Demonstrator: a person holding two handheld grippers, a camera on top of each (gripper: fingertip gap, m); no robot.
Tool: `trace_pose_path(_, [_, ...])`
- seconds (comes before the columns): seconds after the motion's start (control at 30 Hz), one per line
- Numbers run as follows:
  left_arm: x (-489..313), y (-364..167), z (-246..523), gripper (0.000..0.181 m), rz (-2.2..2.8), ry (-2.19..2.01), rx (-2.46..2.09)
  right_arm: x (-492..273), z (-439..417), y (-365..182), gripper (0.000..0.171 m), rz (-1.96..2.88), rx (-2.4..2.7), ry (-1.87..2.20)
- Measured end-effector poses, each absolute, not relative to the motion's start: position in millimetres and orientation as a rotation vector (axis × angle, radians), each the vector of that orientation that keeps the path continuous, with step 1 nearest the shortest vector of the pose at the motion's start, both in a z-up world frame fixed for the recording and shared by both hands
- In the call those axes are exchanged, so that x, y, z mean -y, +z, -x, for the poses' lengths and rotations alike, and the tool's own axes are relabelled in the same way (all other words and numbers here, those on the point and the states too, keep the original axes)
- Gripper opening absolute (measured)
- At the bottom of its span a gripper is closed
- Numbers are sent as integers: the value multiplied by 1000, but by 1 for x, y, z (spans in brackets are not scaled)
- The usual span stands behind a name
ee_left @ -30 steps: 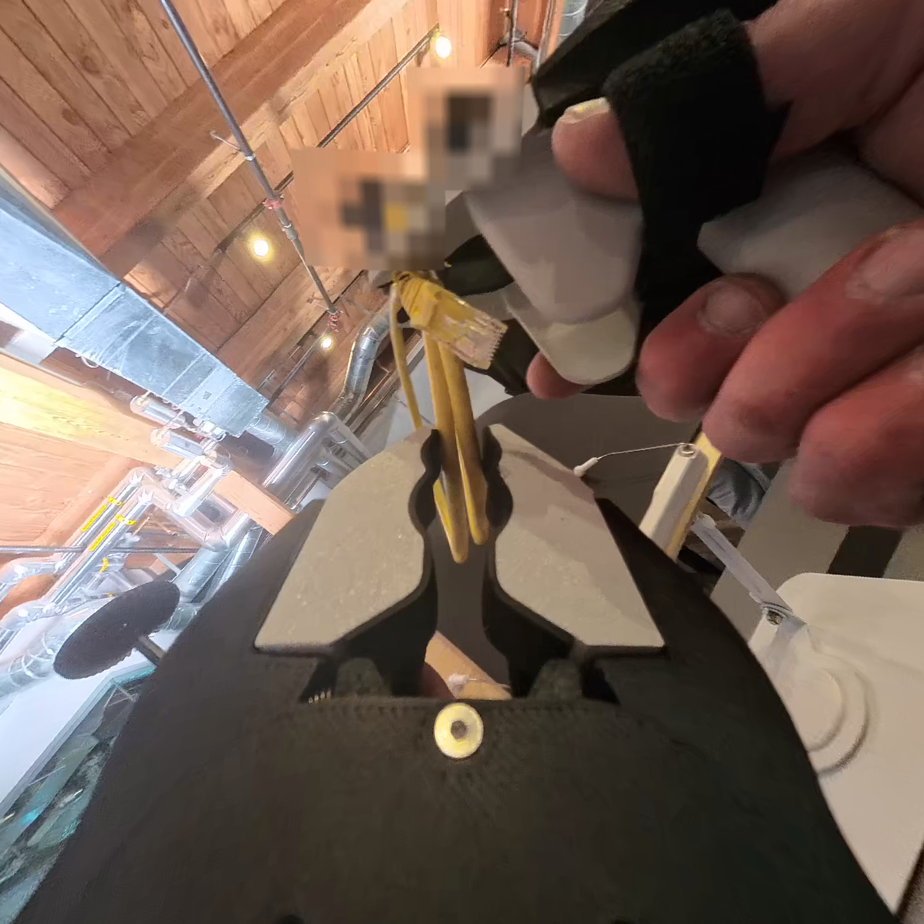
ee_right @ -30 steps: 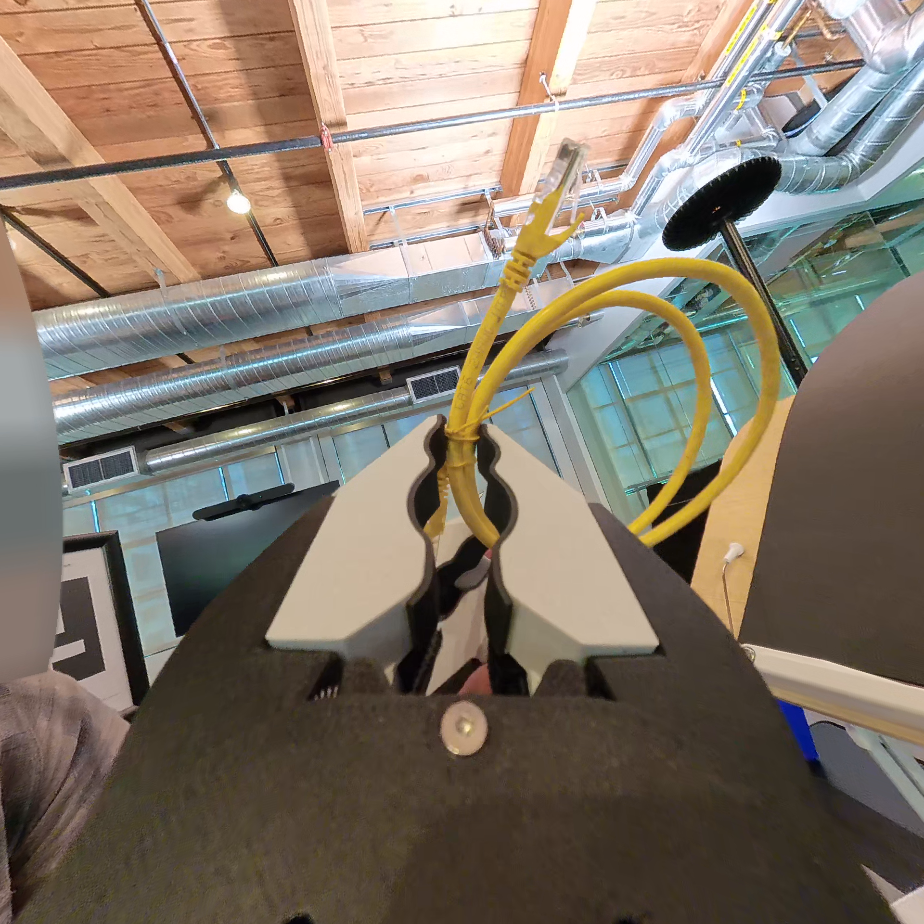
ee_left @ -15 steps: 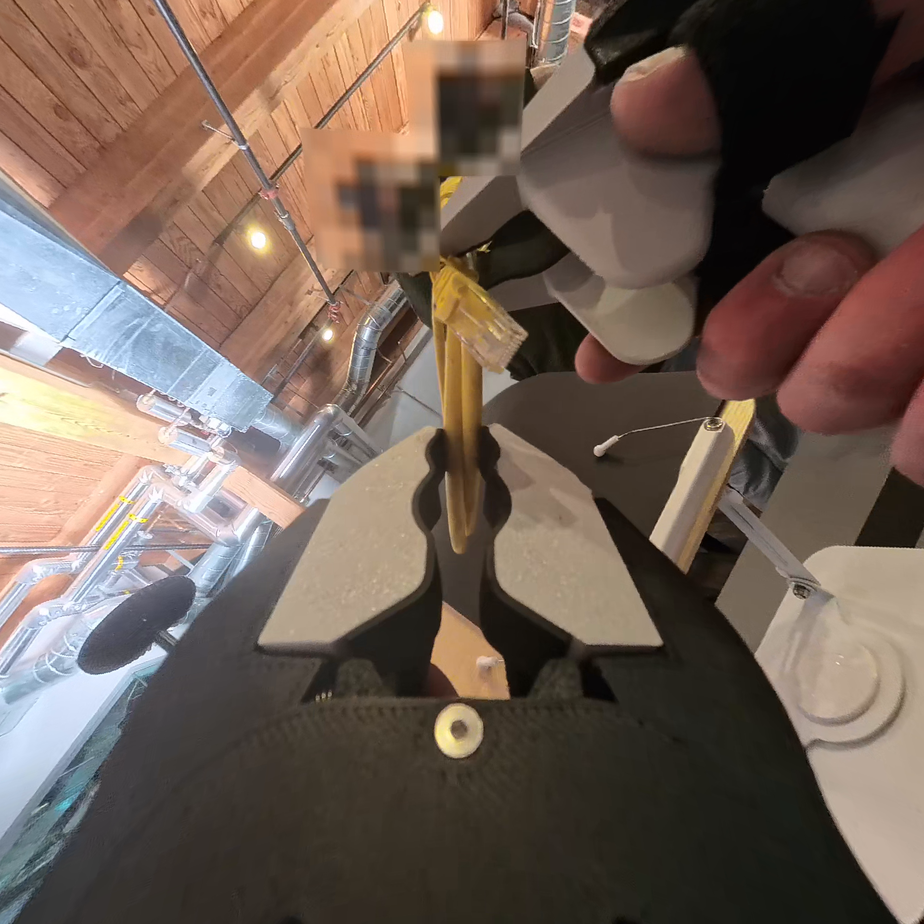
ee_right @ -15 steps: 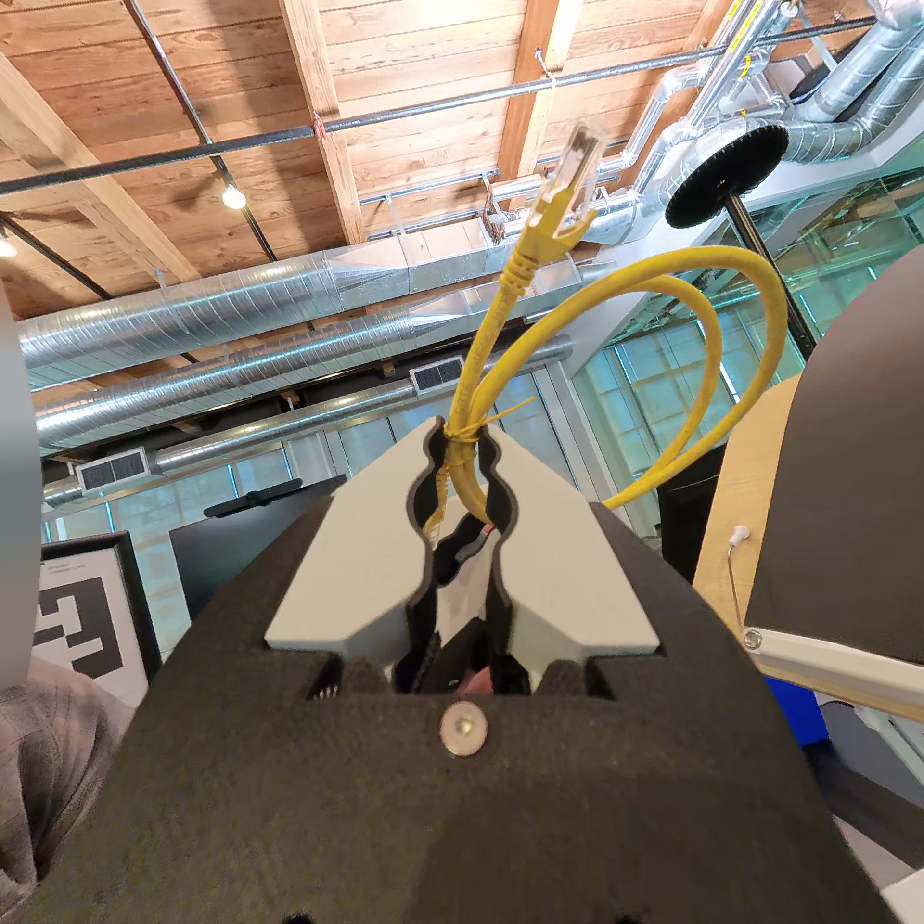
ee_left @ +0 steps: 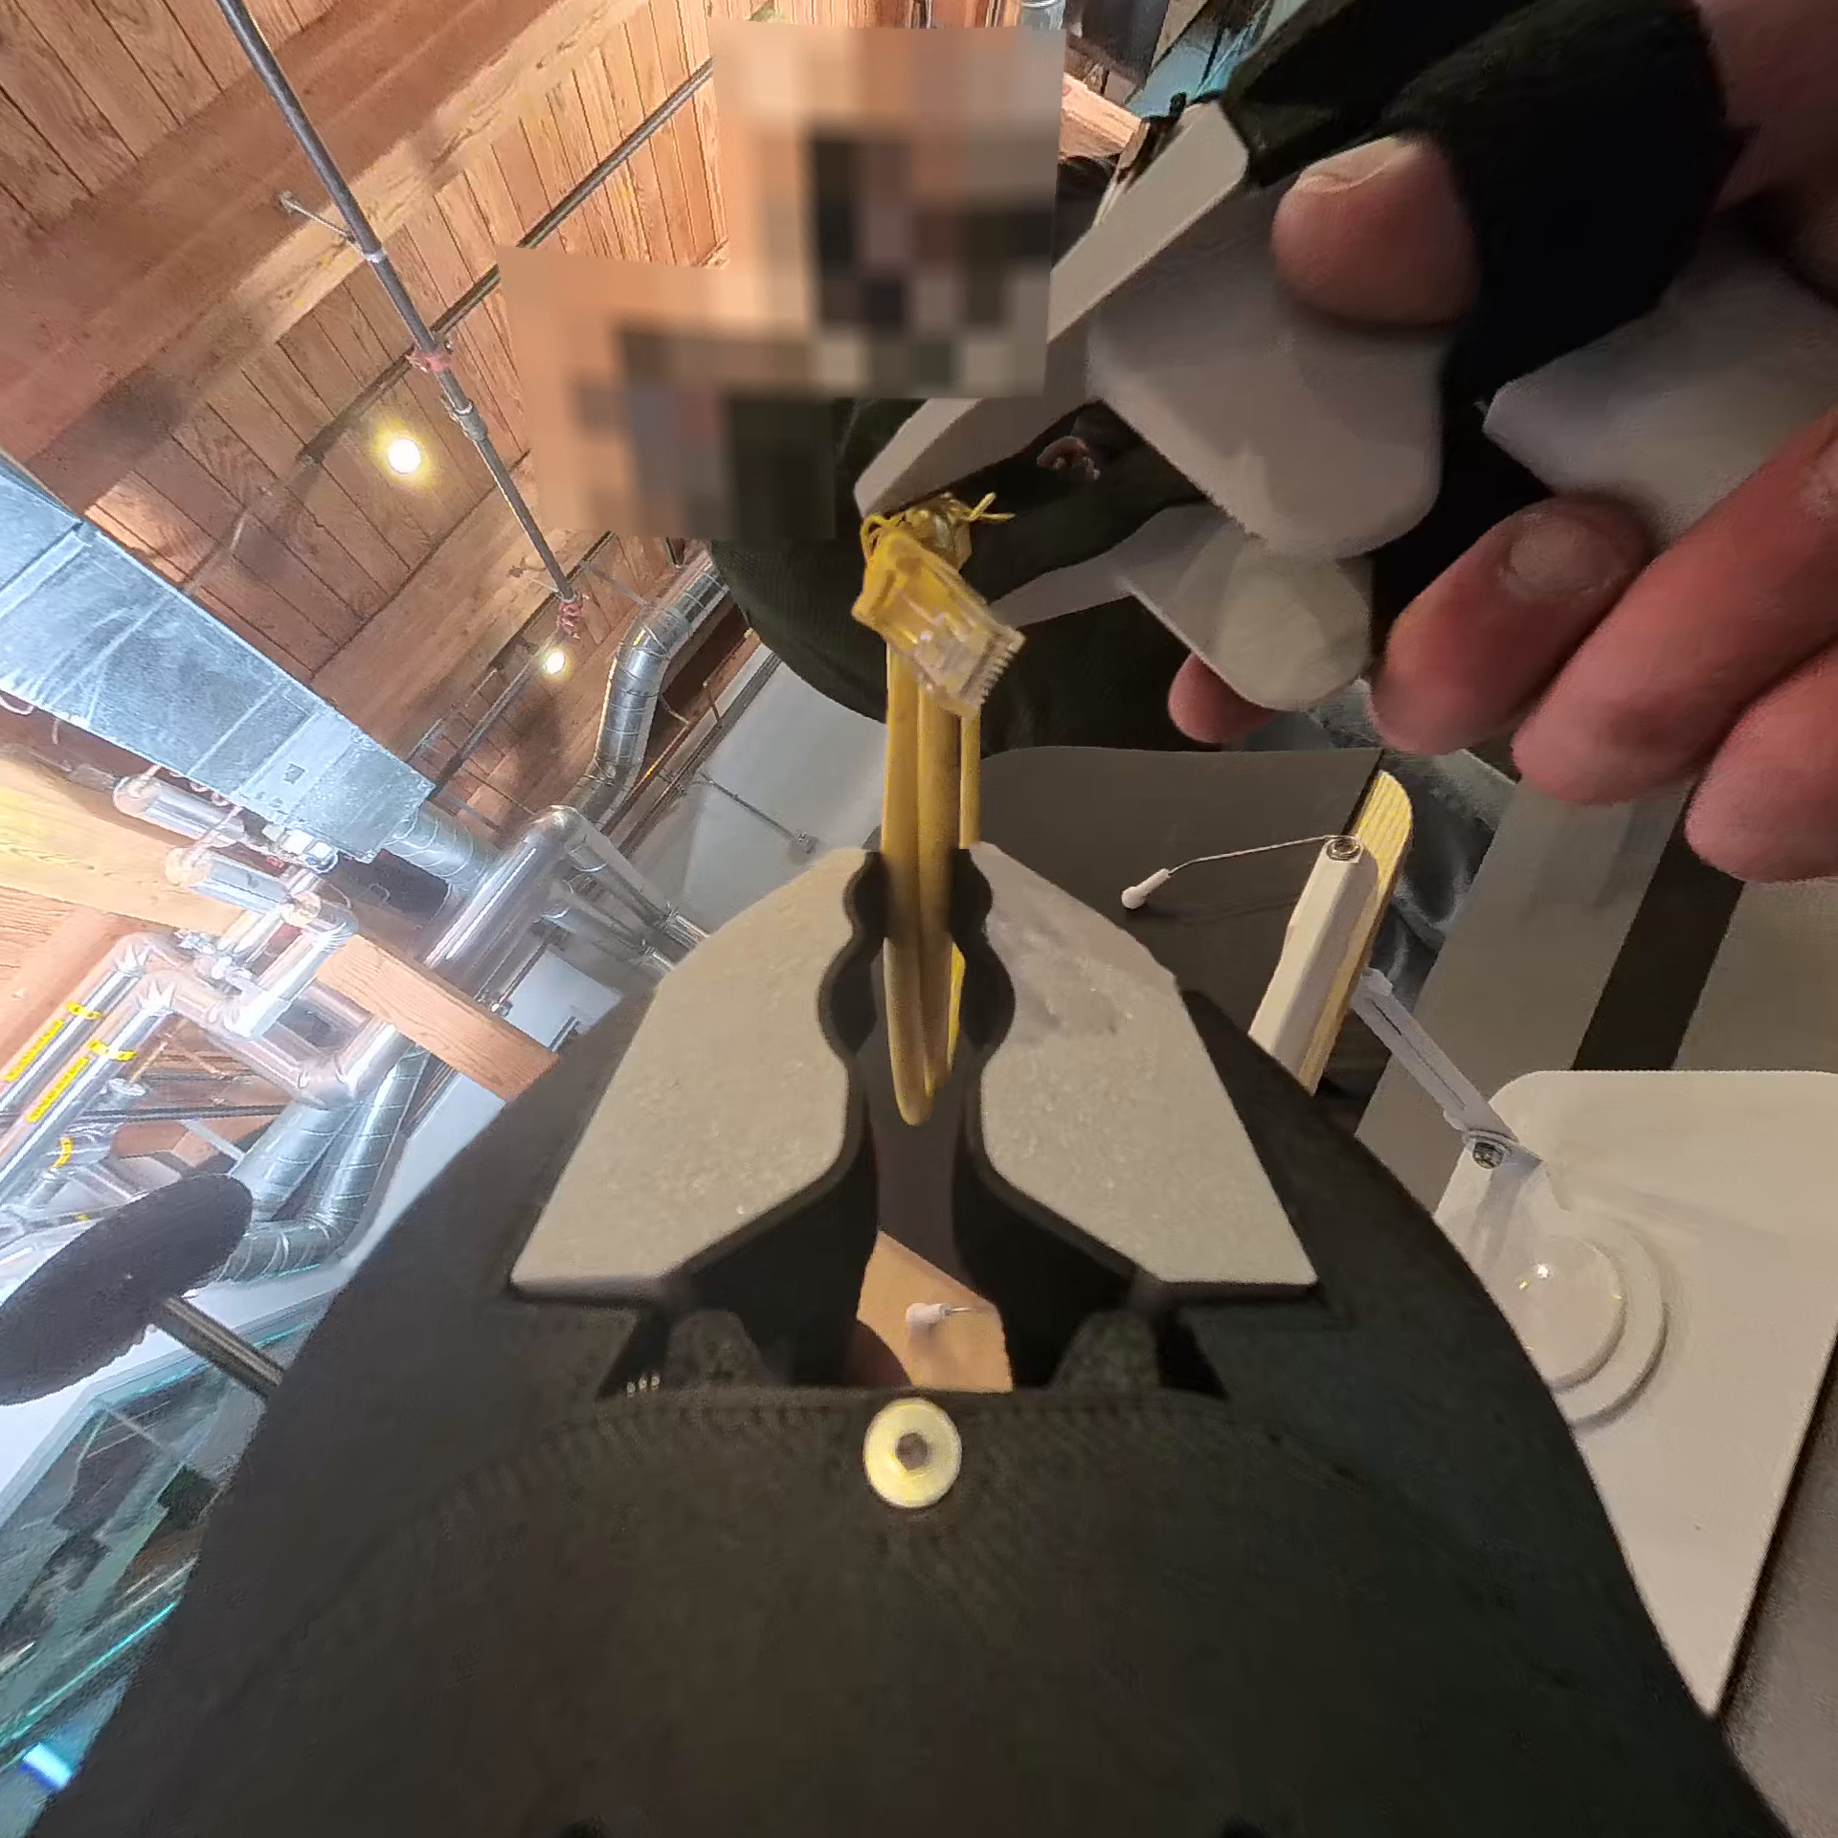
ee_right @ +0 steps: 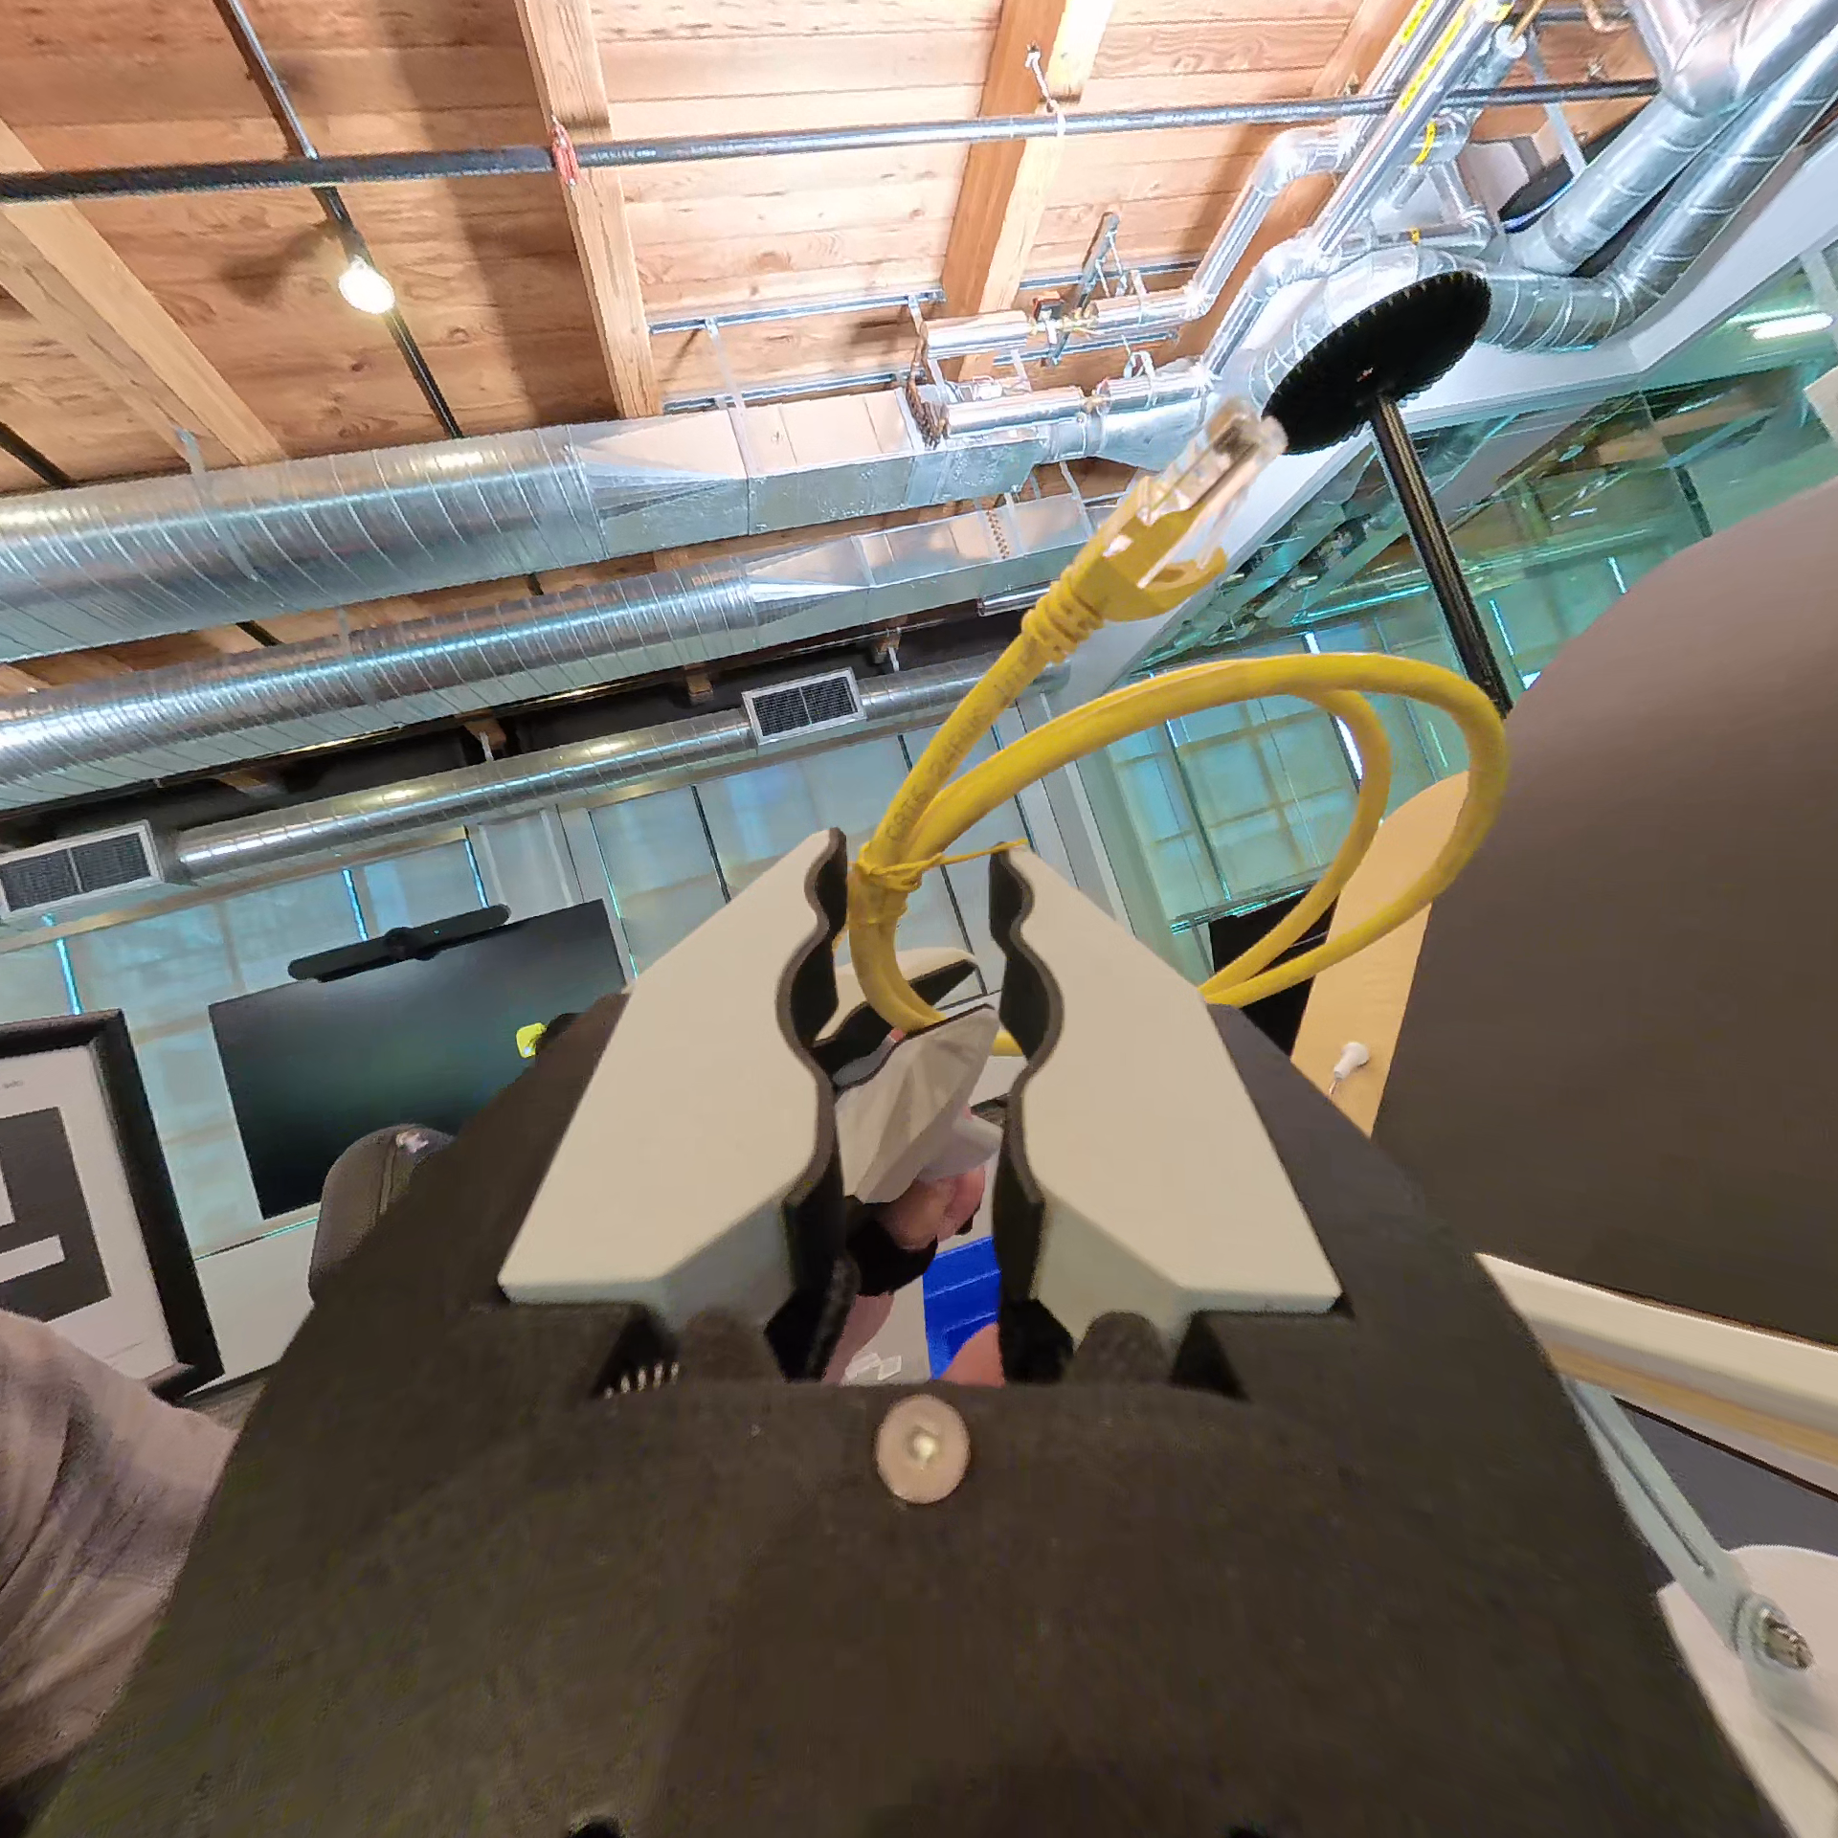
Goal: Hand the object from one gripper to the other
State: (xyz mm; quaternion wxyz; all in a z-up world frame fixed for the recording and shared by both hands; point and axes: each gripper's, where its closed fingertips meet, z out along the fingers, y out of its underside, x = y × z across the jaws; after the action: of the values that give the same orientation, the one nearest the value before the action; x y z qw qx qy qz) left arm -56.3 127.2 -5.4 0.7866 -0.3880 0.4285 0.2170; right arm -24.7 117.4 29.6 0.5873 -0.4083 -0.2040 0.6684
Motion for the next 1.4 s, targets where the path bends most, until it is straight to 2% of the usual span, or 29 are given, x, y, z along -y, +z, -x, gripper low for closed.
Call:
trace_pose_path(0.37, [-128, -12, 53, 12, 850, 454, -978, -116, 26, 28, 21, 967, 505, 1524])
trace_pose_path(0.57, [-129, -18, 53, 12, 879, 448, -1027, -117, 34, 21, 53, 1018, 618, 1345])
trace_pose_path(0.83, [-128, -26, 49, 12, 891, 459, -1098, -117, 39, 10, 39, 1059, 750, 1151])
trace_pose_path(1.0, [-129, -33, 49, 12, 923, 447, -1143, -115, 40, 1, 52, 1094, 886, 1047])
trace_pose_path(1.17, [-128, -40, 44, 12, 946, 418, -1171, -108, 37, -7, 66, 1129, 973, 1158])
trace_pose_path(1.4, [-128, -47, 42, 12, 955, 422, -1207, -87, 42, -21, 64, 1116, 1103, 1322])
